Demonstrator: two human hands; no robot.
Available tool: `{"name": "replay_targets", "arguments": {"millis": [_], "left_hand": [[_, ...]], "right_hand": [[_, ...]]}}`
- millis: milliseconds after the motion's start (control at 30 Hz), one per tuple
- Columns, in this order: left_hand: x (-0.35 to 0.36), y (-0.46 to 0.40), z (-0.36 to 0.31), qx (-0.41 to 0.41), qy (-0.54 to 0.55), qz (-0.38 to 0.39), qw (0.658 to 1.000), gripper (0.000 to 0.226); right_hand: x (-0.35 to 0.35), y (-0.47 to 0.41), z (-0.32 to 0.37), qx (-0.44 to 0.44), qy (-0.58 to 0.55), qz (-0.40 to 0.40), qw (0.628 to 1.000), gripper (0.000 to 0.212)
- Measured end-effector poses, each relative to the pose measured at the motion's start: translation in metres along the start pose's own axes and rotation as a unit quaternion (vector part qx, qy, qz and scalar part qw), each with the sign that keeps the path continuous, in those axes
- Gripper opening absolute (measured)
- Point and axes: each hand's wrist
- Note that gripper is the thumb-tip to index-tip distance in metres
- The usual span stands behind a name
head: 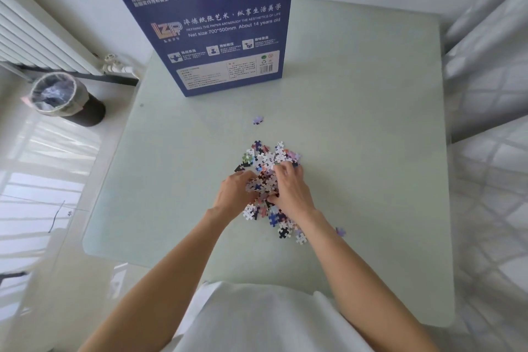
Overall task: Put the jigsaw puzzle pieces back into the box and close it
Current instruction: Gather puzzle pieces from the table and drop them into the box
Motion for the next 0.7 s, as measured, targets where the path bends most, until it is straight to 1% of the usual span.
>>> {"name": "replay_targets", "arguments": {"millis": [100, 167, 267, 433, 533, 567, 667, 700], "left_hand": [[0.001, -0.003, -0.002, 0.003, -0.005, 0.014, 1.0, 0.041], [0.003, -0.004, 0.0, -0.001, 0.0, 0.014, 1.0, 0.037], [0.003, -0.004, 0.005, -0.009, 0.015, 0.007, 1.0, 0.029], [-0.003, -0.004, 0.012, -0.032, 0.035, 0.004, 0.999, 0.026], [-0.007, -0.005, 0.017, -0.037, 0.03, 0.006, 0.999, 0.031], [-0.008, -0.006, 0.019, -0.039, 0.026, 0.006, 0.999, 0.033], [-0.013, -0.006, 0.023, -0.054, 0.026, -0.006, 0.998, 0.036], [-0.015, -0.006, 0.023, -0.055, 0.029, -0.011, 0.998, 0.036]], "right_hand": [[-0.003, -0.008, 0.004, -0.025, -0.014, 0.041, 0.999, 0.066], [-0.005, -0.012, 0.004, -0.032, -0.013, 0.062, 0.997, 0.066], [-0.005, -0.013, 0.001, -0.028, -0.016, 0.062, 0.998, 0.066], [-0.005, -0.008, 0.0, 0.015, -0.04, 0.055, 0.998, 0.073], [-0.01, -0.005, -0.001, 0.052, -0.061, 0.051, 0.995, 0.078], [-0.012, -0.005, -0.002, 0.062, -0.065, 0.051, 0.995, 0.074], [-0.018, -0.005, -0.004, 0.085, -0.069, 0.047, 0.993, 0.049], [-0.019, -0.005, -0.005, 0.095, -0.07, 0.042, 0.992, 0.046]]}}
Point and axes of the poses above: each hand's wrist, its own y-axis away from the middle knuckle, its own x-axis out of the palm, z = x × y, and after that the axes turned 15 degrees about -z, right-handed
